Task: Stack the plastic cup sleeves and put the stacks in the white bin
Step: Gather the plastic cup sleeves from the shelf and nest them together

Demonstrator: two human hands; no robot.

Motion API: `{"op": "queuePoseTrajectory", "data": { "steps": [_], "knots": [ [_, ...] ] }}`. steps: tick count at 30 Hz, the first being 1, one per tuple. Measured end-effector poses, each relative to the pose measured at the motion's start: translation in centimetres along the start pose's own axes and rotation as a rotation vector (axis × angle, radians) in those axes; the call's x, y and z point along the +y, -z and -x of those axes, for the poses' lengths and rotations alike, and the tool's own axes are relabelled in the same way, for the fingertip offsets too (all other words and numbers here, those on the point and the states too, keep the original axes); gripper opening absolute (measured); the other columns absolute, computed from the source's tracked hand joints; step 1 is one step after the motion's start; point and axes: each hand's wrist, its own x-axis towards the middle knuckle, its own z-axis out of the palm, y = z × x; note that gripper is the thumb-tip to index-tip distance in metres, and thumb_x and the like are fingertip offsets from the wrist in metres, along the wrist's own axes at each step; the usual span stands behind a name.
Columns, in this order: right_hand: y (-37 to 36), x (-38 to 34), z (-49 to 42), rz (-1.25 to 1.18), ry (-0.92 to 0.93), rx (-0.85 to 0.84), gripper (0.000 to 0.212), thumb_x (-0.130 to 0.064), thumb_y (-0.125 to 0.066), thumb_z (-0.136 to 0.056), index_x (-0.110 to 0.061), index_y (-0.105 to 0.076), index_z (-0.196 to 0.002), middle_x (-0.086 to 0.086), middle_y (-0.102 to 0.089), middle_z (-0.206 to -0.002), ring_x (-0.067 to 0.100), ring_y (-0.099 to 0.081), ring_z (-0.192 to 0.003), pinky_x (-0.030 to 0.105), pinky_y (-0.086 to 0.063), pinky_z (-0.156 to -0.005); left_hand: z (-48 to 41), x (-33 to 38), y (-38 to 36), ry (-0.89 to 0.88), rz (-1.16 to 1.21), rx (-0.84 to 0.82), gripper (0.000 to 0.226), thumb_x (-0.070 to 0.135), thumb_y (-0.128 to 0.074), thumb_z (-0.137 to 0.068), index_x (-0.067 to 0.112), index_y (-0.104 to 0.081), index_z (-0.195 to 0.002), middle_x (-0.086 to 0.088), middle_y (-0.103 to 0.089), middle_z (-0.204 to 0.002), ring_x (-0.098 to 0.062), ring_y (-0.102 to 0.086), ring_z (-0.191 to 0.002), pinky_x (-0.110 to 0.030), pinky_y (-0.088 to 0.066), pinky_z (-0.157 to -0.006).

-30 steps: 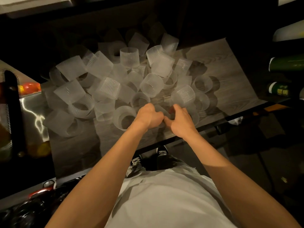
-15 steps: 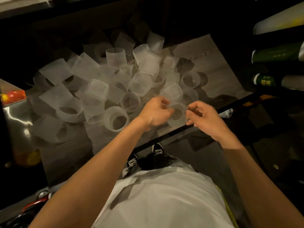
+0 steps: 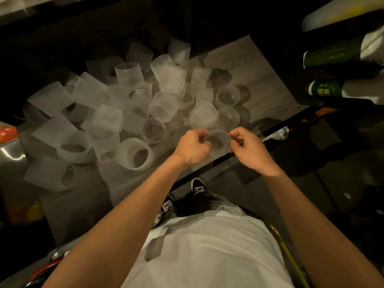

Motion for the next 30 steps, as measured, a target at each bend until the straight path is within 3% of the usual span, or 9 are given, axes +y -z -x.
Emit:
{"op": "queuePoseTrajectory", "data": {
  "steps": [7, 12, 17, 21, 25, 30],
  "knots": [
    [-0.4, -0.7, -0.7, 0.068, -0.01, -0.036, 0.013, -0.02, -0.063, -0.095, -0.021, -0.061, -0.108, -0.004, -0.073, -0.087, 0.013, -0.071, -0.086, 0.035, -0.058, -0.079, -0.4, -0.2, 0.4, -0.018, -0.044, 0.054, 0.041, 0.019, -0.063, -0.091, 0.016, -0.062, -0.132, 0.003, -0.069, -0.118, -0.013, -0.064, -0.108, -0.031, -0.052, -0.1],
    [-0.5, -1.3, -1.0, 0.112, -0.031, -0.077, 0.01, -0.02, -0.061, -0.093, -0.02, -0.059, -0.103, -0.001, -0.071, -0.085, 0.018, -0.069, -0.086, 0.044, -0.058, -0.082, -0.5, -0.6, 0.9, -0.015, -0.051, 0.079, 0.037, 0.018, -0.062, -0.091, 0.018, -0.064, -0.128, 0.003, -0.068, -0.114, -0.011, -0.064, -0.104, -0.022, -0.051, -0.09],
    [-0.4, -1.4, -1.1, 0.113, -0.047, -0.078, 0.008, -0.022, -0.061, -0.092, -0.023, -0.06, -0.1, -0.005, -0.069, -0.088, 0.018, -0.066, -0.087, 0.043, -0.056, -0.082, -0.8, -1.2, 1.1, -0.009, -0.04, 0.069, 0.027, 0.012, -0.059, -0.091, 0.022, -0.066, -0.115, 0.005, -0.068, -0.105, -0.008, -0.065, -0.095, -0.017, -0.049, -0.076],
    [0.3, -1.4, -1.0, 0.015, -0.026, 0.018, 0.004, -0.023, -0.06, -0.094, -0.024, -0.062, -0.097, -0.004, -0.067, -0.08, 0.014, -0.063, -0.075, 0.034, -0.051, -0.067, -0.9, -0.8, 1.1, -0.045, 0.041, 0.094, 0.019, 0.014, -0.059, -0.091, 0.023, -0.068, -0.105, 0.007, -0.07, -0.096, -0.008, -0.066, -0.087, -0.018, -0.051, -0.074],
    [0.8, -1.5, -1.0, -0.029, 0.013, 0.045, 0.004, -0.021, -0.061, -0.094, -0.022, -0.064, -0.097, -0.003, -0.069, -0.084, 0.013, -0.065, -0.078, 0.03, -0.051, -0.069, -1.2, -0.3, 1.0, -0.07, 0.09, 0.117, 0.016, 0.015, -0.059, -0.091, 0.022, -0.067, -0.102, 0.008, -0.068, -0.089, -0.008, -0.063, -0.077, -0.024, -0.049, -0.07],
    [0.1, -0.9, -0.9, -0.024, 0.014, 0.001, 0.006, -0.018, -0.061, -0.094, -0.019, -0.065, -0.099, -0.003, -0.07, -0.086, 0.012, -0.066, -0.081, 0.03, -0.052, -0.072, -1.0, -0.8, 0.8, -0.059, 0.028, 0.112, 0.017, 0.013, -0.059, -0.092, 0.02, -0.067, -0.106, 0.012, -0.066, -0.093, -0.005, -0.062, -0.085, -0.019, -0.049, -0.077]
  ]
}}
